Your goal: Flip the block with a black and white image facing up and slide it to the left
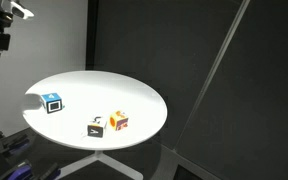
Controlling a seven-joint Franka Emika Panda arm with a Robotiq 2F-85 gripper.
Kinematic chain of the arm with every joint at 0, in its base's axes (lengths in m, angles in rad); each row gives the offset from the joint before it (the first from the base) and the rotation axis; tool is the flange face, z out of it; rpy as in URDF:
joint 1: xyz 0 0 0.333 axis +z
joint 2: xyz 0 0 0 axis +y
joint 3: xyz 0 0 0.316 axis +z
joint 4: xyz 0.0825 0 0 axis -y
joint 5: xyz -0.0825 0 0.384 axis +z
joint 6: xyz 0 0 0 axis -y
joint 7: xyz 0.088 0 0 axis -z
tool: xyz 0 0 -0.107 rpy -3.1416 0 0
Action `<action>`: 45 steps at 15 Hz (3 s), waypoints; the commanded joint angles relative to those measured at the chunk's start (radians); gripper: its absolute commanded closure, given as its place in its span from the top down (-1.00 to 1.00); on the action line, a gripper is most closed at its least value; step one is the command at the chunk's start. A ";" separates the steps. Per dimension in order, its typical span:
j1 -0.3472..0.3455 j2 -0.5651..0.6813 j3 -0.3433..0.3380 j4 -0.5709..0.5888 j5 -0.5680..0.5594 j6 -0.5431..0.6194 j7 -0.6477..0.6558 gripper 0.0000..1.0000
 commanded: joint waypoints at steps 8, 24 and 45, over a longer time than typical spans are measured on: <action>-0.015 0.002 0.016 0.004 -0.009 0.010 0.009 1.00; -0.208 0.013 -0.019 -0.003 -0.257 0.305 0.096 1.00; -0.344 0.356 -0.249 0.107 -0.521 0.474 -0.273 1.00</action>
